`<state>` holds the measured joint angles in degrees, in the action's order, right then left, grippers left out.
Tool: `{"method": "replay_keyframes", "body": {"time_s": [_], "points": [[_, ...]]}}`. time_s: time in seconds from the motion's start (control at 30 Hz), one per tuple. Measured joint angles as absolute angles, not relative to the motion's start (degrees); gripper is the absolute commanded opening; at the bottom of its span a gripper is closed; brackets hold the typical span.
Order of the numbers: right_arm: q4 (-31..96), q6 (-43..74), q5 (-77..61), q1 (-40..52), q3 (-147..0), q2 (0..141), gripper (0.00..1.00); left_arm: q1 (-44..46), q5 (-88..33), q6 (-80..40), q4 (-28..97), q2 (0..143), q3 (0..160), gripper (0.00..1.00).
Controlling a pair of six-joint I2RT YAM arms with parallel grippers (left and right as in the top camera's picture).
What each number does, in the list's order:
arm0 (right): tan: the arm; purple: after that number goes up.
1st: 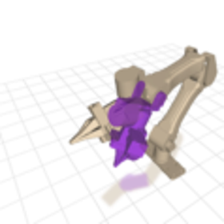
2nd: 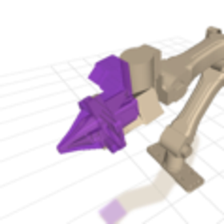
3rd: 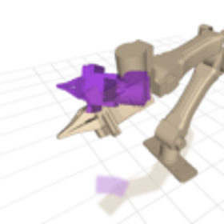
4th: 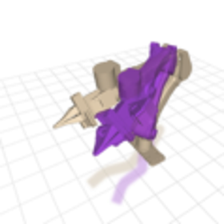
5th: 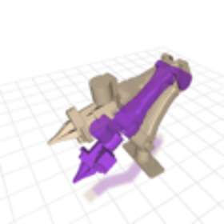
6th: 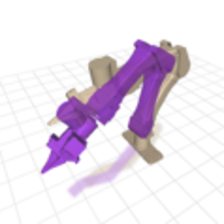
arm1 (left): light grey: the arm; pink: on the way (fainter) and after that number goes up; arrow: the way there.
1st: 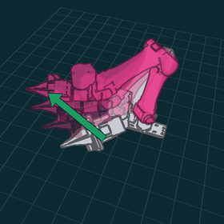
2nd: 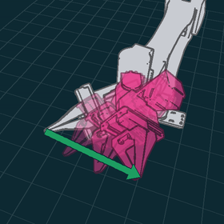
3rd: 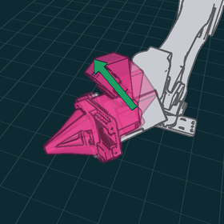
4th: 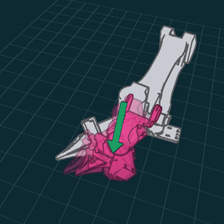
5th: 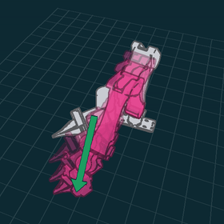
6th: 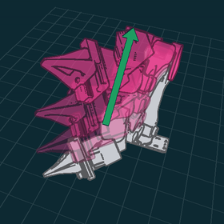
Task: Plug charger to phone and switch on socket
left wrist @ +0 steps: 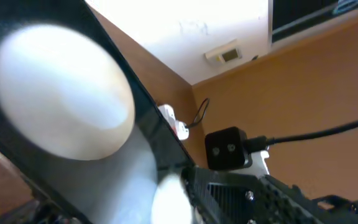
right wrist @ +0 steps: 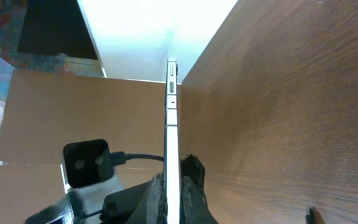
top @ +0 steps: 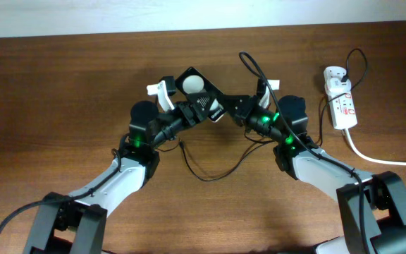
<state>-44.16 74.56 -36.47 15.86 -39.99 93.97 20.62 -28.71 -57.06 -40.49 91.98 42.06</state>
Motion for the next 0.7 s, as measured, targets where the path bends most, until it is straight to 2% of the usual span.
{"method": "replay_keyframes", "body": {"time_s": [0.07, 0.1, 0.2, 0.27, 0.37, 0.43, 0.7], "points": [[-44.4, 74.9, -36.4, 15.9, -40.3, 94.0, 0.04, 20.6, -27.9, -58.0, -42.4, 92.3, 41.8, 0.82], [-44.6, 75.1, -36.2, 16.1, -40.4, 94.0, 0.04, 20.6, -27.6, -58.3, -43.3, 92.4, 41.7, 0.87], [-44.8, 75.2, -34.5, 17.1, -40.5, 94.0, 0.04, 20.6, -26.5, -60.9, -45.6, 92.4, 41.4, 0.87], [-44.8, 75.2, -34.0, 17.5, -40.5, 94.0, 0.04, 20.6, -25.6, -62.9, -45.7, 92.4, 41.4, 0.78], [-44.8, 75.2, -34.0, 17.7, -40.6, 93.9, 0.04, 20.1, -24.8, -66.3, -45.7, 92.5, 41.4, 0.7], [-44.8, 75.2, -34.0, 17.8, -40.7, 93.9, 0.04, 19.5, -24.9, -68.5, -45.7, 92.5, 41.4, 0.56], [-45.3, 75.7, -35.0, 18.2, -41.2, 93.9, 0.04, 17.1, -26.9, -70.8, -45.6, 92.6, 41.1, 0.32]]}}
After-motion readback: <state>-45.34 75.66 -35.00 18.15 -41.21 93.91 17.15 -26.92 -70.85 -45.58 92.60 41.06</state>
